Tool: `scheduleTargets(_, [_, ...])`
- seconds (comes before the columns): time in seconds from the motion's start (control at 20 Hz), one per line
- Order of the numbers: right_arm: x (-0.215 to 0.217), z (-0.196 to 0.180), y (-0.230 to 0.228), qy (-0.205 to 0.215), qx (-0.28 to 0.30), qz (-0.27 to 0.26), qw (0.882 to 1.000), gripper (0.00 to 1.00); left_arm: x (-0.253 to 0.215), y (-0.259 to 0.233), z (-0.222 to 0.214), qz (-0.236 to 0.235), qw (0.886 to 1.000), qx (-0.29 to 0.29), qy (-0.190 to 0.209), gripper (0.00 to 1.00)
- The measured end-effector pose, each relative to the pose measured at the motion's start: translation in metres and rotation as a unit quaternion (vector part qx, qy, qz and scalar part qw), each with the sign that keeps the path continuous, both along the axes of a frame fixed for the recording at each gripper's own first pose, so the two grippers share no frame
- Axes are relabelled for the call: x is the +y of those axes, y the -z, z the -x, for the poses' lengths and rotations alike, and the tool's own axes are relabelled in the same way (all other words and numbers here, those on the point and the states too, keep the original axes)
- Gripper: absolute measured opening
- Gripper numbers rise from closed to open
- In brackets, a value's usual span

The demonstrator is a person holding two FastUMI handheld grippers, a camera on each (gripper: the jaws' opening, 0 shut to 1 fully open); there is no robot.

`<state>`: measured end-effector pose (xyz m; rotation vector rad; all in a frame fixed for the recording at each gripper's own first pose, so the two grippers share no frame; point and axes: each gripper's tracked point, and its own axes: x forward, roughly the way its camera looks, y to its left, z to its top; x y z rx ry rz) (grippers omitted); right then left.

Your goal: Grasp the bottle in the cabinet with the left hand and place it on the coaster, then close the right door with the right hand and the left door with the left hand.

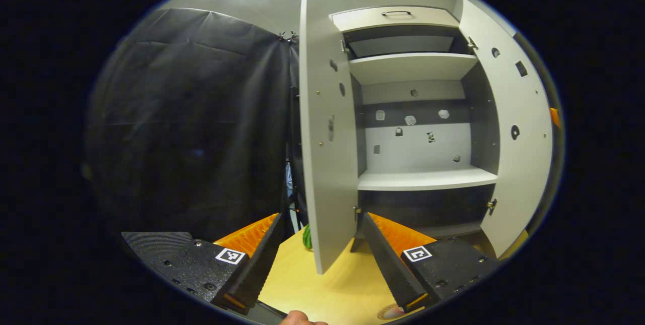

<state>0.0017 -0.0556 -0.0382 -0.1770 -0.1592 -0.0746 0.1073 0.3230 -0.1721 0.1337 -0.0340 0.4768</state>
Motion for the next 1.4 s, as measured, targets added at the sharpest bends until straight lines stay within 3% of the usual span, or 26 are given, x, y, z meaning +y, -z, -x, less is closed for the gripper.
scheduleTargets(0.35, [0.021, 0.001, 0.005, -0.024, 0.01, -0.038, 0.999, 0.95, 0.077, -0.007, -0.021, 0.015, 0.998, -0.012, -0.059, 0.98])
scheduleTargets(0.5, [0.053, 0.0, 0.008, -0.056, 0.018, -0.049, 0.997, 0.95, 0.09, -0.006, -0.041, 0.038, 0.998, -0.016, -0.048, 0.98])
scheduleTargets(0.9, [0.16, -0.014, 0.013, -0.155, 0.03, -0.05, 0.986, 0.92, 0.099, -0.002, -0.072, 0.047, 0.999, -0.015, -0.016, 0.98])
scheduleTargets(1.0, [0.194, -0.021, 0.016, -0.19, 0.037, -0.052, 0.98, 0.97, 0.098, -0.002, -0.073, 0.05, 0.999, -0.017, 0.002, 0.92])
scheduleTargets(1.05, [0.208, -0.024, 0.016, -0.197, 0.038, -0.049, 0.978, 0.95, 0.096, -0.002, -0.075, 0.052, 0.998, -0.017, 0.012, 0.95])
scheduleTargets(1.1, [0.215, -0.025, 0.013, -0.202, 0.034, -0.046, 0.978, 0.92, 0.095, -0.001, -0.076, 0.053, 0.998, -0.016, 0.023, 0.9])
scheduleTargets(1.4, [0.228, -0.023, 0.007, -0.214, 0.024, -0.054, 0.975, 0.95, 0.091, 0.002, -0.08, 0.075, 0.995, -0.016, 0.061, 0.94])
